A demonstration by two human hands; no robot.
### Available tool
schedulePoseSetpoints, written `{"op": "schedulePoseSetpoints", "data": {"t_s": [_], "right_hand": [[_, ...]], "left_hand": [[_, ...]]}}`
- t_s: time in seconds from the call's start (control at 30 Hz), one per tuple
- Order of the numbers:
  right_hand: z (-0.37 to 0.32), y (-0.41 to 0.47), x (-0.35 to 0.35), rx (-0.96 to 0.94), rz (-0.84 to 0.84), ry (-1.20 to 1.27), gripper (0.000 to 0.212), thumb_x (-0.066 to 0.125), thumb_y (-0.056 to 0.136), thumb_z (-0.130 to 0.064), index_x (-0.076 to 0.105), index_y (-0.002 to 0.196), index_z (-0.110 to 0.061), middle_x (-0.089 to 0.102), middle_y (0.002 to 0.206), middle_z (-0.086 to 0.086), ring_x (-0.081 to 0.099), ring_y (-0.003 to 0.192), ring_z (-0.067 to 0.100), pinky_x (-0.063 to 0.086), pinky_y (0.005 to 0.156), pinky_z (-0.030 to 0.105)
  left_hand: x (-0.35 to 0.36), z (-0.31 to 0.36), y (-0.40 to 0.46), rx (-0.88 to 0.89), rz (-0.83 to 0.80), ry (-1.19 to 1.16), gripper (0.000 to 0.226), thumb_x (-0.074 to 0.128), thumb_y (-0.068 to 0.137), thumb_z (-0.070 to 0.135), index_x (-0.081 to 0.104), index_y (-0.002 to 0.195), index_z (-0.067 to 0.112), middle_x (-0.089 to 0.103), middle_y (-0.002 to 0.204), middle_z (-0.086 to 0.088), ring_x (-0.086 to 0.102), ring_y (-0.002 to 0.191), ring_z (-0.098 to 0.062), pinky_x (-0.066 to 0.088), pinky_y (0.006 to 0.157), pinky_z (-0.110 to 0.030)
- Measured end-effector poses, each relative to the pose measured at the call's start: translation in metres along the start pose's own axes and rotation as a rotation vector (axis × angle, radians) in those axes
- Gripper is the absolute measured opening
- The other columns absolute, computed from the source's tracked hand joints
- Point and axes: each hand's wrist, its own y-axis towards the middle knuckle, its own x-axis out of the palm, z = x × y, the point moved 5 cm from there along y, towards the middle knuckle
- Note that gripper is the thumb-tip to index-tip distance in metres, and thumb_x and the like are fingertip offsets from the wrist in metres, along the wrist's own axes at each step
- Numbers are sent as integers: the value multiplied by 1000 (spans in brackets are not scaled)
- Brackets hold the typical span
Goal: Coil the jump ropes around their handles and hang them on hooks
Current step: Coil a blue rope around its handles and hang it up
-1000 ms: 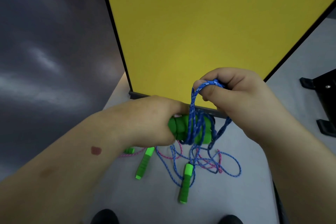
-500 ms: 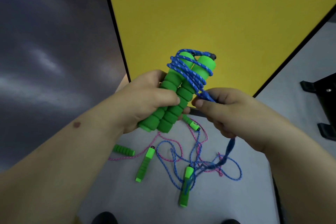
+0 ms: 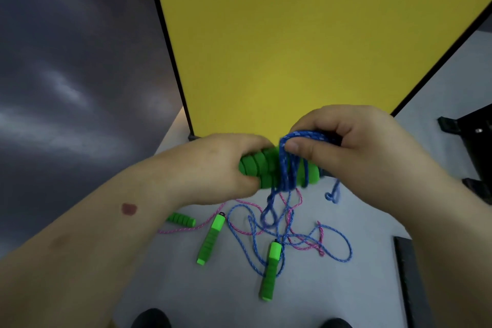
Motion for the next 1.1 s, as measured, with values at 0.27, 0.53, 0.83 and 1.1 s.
{"op": "schedulePoseSetpoints", "data": {"t_s": [0.27,0.53,0.83,1.1], "right_hand": [[24,3,5,208,-93,470,23,81,69,-41,82,83,-23,76,74,8,62,67,18,51,66,32],[33,-4,25,324,-242,530,32,68,94,-37,74,65,-24,37,62,11,25,48,14,21,46,25],[17,-9,14,174,-313,125,32,57,97,-45,69,96,-16,34,58,-5,31,52,15,29,50,33],[25,-10,-15,166,-7,64,12,86,74,-41,78,78,-33,73,70,-1,63,59,18,49,53,37]], "left_hand": [[-2,-12,-12,148,-388,-605,49,75,79,4,76,122,27,79,113,-8,76,99,-29,62,77,-37],[-19,-6,-4,173,-65,-1139,49,72,72,-5,61,116,12,75,97,-16,76,78,-28,62,61,-37],[-20,-15,5,-46,478,-286,31,78,81,26,63,101,44,71,90,15,71,72,-8,57,66,-29],[-5,14,0,24,-23,-136,49,79,76,22,71,97,65,78,86,11,72,77,-19,57,65,-38]]}}
